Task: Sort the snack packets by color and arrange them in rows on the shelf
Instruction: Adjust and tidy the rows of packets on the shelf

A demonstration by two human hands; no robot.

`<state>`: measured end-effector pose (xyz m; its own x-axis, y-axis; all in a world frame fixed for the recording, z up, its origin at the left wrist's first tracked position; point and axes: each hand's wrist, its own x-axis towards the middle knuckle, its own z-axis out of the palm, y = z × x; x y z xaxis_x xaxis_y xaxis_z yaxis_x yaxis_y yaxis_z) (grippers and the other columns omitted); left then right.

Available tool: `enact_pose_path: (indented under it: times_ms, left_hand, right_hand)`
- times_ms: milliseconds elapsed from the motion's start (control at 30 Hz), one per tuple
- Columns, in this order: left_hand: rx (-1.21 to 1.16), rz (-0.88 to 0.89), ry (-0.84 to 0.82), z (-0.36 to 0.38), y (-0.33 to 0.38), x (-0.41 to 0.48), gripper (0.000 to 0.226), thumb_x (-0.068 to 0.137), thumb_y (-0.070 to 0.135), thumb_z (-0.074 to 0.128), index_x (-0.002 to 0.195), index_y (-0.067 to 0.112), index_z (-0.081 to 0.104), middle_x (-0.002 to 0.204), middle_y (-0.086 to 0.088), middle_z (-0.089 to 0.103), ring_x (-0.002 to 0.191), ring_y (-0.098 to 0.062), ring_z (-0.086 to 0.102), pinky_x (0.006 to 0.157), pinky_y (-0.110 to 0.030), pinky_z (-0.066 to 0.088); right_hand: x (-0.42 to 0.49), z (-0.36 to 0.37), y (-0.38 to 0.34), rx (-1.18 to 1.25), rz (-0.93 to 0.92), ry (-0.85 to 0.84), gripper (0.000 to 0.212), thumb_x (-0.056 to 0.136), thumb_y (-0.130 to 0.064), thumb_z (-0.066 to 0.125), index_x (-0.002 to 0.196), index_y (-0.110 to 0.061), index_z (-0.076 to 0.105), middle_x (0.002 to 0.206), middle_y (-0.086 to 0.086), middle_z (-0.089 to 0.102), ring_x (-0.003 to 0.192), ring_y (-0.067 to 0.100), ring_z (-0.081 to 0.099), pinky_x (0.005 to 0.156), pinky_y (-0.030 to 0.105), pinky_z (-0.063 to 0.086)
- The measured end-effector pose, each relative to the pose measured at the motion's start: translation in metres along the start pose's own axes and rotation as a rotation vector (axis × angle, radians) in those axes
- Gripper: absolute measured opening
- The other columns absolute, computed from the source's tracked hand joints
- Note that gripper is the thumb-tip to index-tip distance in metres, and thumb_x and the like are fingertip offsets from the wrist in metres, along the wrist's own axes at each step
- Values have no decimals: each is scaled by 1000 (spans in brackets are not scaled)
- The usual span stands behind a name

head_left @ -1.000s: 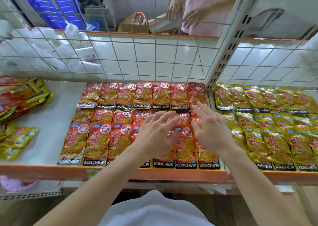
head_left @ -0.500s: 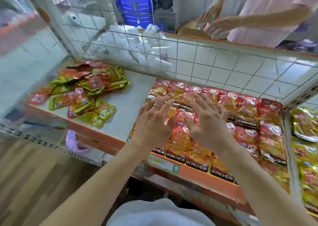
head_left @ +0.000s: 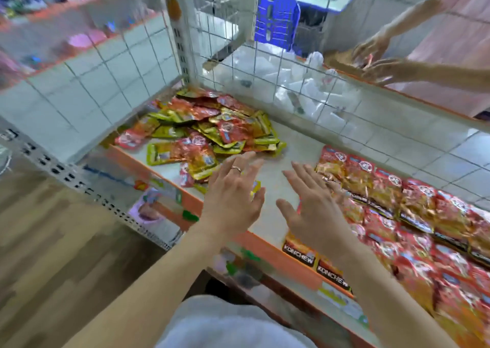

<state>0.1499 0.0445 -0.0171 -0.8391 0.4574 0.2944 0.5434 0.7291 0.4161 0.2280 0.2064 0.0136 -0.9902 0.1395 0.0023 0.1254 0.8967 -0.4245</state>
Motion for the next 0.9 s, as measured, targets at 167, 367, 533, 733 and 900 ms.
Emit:
enact_pose_path:
  times_ms: [167, 367, 533, 733, 900]
  left_hand:
    - [101, -15, -18, -7, -62, -3, 52, 84, 34, 72, 132, 18, 61, 146, -1, 51, 136, -26, 42, 107, -51, 39]
    - [107, -79, -56, -27, -123, 8, 63, 79, 47, 79, 133, 21, 60, 146, 0, 49, 137, -25, 43, 109, -48, 41]
    - [64, -64, -114, -27, -151, 20, 57, 84, 48, 74, 133, 22, 60, 145, 0, 52, 135, -25, 45, 109, -46, 42]
    - [-20, 32, -76, -24, -162, 22, 48, 87, 48, 69, 126, 20, 67, 139, -3, 59, 125, -26, 53, 101, -45, 48]
    - [-68, 105, -9, -21, -169, 18, 38, 85, 38, 76, 115, 16, 72, 134, -2, 63, 117, -26, 58, 99, -47, 49]
  right_hand:
    - [30, 41, -41, -72, -53, -90, 61, 97, -49, 52, 152, -31, 33, 161, -11, 27, 149, 10, 19, 113, 46, 19]
    - [59, 72, -66, -37, 55, -149, 69, 93, -48, 59, 153, -24, 34, 160, -10, 31, 145, 17, 24, 112, 43, 26]
    - [80, 79, -71, 53, 174, -86, 75, 82, -39, 77, 148, -24, 45, 148, -3, 48, 135, 23, 37, 109, 41, 33]
    - [84, 77, -69, 101, 273, 50, 64, 81, -28, 79, 140, -25, 54, 133, 0, 56, 126, 26, 41, 105, 43, 34]
    - [68, 73, -67, 92, 325, 128, 49, 83, -31, 77, 128, -22, 62, 122, -1, 55, 116, 22, 44, 99, 37, 37]
